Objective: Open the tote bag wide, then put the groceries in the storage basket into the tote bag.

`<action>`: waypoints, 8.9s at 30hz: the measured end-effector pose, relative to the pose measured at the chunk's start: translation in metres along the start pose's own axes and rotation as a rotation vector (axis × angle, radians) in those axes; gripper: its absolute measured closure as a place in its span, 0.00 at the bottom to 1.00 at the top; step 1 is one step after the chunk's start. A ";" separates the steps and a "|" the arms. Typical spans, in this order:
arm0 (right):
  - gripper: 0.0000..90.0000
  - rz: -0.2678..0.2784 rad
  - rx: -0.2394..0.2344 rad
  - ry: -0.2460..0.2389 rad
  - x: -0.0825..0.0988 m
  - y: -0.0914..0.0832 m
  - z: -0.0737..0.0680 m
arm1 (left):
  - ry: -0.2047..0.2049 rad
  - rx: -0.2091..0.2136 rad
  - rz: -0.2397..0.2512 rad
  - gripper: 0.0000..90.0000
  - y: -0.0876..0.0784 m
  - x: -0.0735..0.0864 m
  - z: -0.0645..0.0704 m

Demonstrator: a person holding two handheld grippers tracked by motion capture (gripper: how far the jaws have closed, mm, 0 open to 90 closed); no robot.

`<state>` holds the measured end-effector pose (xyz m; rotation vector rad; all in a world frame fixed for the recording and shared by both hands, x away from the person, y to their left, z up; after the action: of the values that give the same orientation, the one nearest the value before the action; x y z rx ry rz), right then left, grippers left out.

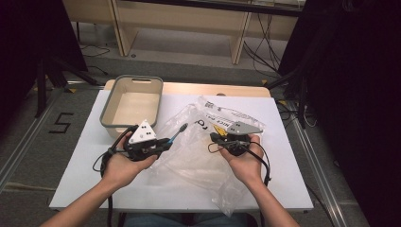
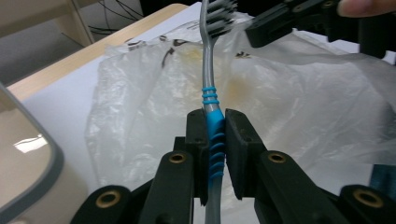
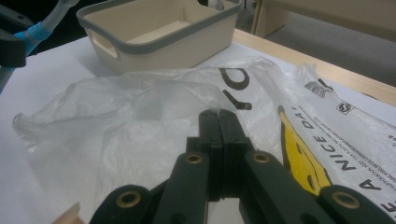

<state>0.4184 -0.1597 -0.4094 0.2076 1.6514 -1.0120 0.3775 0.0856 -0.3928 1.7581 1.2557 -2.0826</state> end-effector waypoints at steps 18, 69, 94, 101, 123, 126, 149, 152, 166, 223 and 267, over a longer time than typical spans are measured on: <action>1.00 0.006 -0.002 0.002 0.000 0.000 0.000 | 0.078 0.070 -0.128 0.88 0.027 0.016 0.042; 1.00 0.018 -0.009 0.000 -0.002 -0.002 -0.002 | 0.053 -0.031 -0.320 0.88 0.128 0.010 0.052; 1.00 0.016 -0.005 0.001 -0.002 -0.002 -0.001 | 0.160 -0.072 -0.194 0.88 0.144 0.005 0.052; 1.00 0.015 -0.004 0.001 -0.001 -0.002 -0.001 | 0.175 -0.072 -0.195 0.88 0.148 0.007 0.052; 1.00 0.013 -0.003 0.004 -0.001 -0.002 0.000 | 0.203 -0.069 -0.158 0.87 0.154 0.010 0.054; 1.00 0.013 -0.004 0.004 -0.001 -0.002 0.000 | 0.197 -0.066 -0.156 0.88 0.153 0.009 0.054; 1.00 0.020 0.000 0.011 -0.002 -0.003 0.001 | 0.186 -0.046 -0.166 0.88 0.150 0.009 0.053; 1.00 0.020 0.000 0.011 -0.002 -0.003 0.001 | 0.184 -0.047 -0.164 0.88 0.150 0.009 0.052; 1.00 0.014 -0.002 0.011 -0.001 -0.003 0.000 | 0.182 -0.055 -0.170 0.88 0.150 0.009 0.048; 1.00 -0.008 -0.003 0.032 0.007 -0.002 0.007 | 0.366 0.025 -0.145 0.59 0.135 0.017 0.073; 1.00 -0.248 -0.168 0.008 0.046 0.012 -0.011 | -0.035 -0.221 -0.024 0.76 0.036 0.039 -0.025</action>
<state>0.4013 -0.1611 -0.4553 -0.1078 1.7893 -1.0492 0.4054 0.0941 -0.4433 1.6127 1.4405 -1.8931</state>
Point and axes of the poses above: each handheld gripper's, and its own axes: y roughly forward along the jaws, x roughly out of its underside, z roughly to its right, the point moved 4 cm from there along y, roughly forward along the jaws, and after that the axes turned 2 degrees about -x, right-handed, at the moved point
